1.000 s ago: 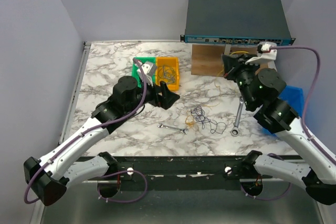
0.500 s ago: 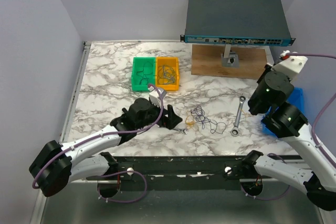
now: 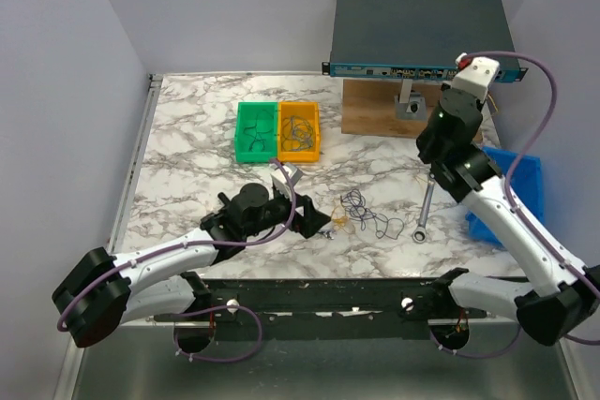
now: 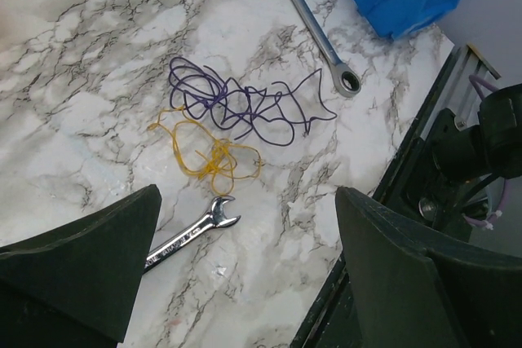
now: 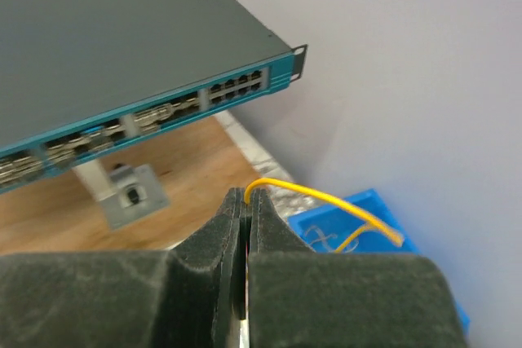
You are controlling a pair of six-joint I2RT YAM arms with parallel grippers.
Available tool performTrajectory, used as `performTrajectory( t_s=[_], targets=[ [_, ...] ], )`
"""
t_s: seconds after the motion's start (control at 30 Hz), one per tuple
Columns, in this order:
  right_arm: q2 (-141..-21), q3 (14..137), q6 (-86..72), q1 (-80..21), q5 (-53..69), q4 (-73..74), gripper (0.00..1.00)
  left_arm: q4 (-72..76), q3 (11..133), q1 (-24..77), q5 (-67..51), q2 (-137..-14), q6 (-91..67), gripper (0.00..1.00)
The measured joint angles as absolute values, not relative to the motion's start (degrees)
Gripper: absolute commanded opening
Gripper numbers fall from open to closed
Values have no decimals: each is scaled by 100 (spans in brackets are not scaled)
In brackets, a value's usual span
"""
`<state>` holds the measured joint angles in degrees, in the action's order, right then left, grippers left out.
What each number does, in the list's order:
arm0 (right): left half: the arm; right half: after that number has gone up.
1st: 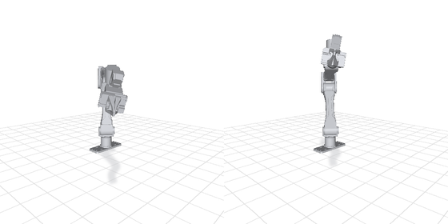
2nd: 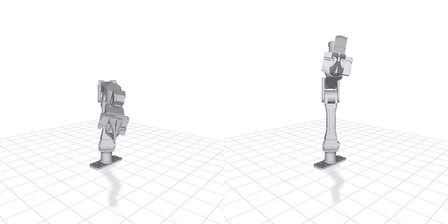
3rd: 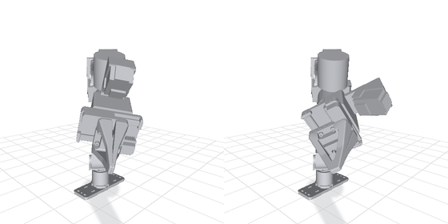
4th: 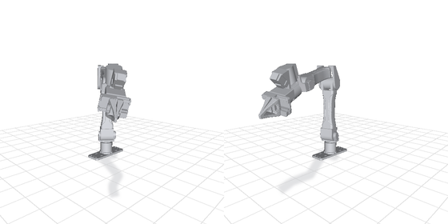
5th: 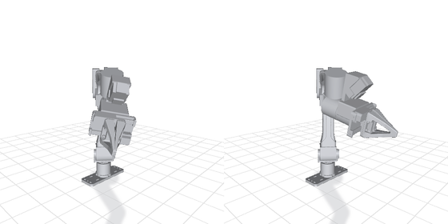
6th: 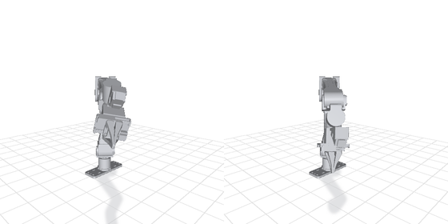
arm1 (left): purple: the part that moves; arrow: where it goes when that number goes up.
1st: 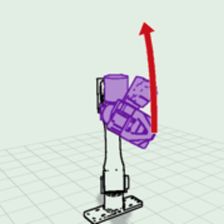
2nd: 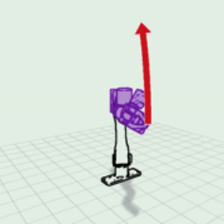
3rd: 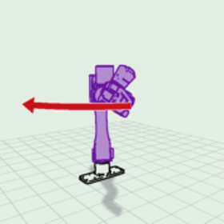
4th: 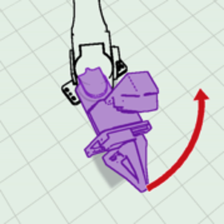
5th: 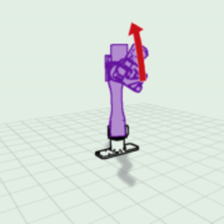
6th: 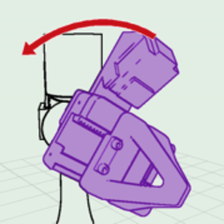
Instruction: Untangle the cables
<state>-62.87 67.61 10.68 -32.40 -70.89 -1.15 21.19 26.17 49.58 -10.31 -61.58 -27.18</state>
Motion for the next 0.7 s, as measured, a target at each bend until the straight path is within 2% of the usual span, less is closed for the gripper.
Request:
performTrajectory(
  t_s=[0.2, 0.33, 0.57, 0.7],
  targets=[
    [-7192, 7422, 620, -1476, -6318, 657, 1, 2180, 2480, 4963, -978, -6158, -2659, 90],
    [-7345, 7920, 150, -550, -5894, 1070, 1, 2287, 2480, 4963, -980, -6248, -2635, 90],
    [-7476, 8486, -504, 545, -5575, 1363, 1, 2322, 2480, 4963, -982, -6423, -2630, 90],
    [-7408, 8034, -976, 965, -5380, 1326, 1, 2357, 2480, 4963, -987, -6508, -2633, 90]
  ],
)
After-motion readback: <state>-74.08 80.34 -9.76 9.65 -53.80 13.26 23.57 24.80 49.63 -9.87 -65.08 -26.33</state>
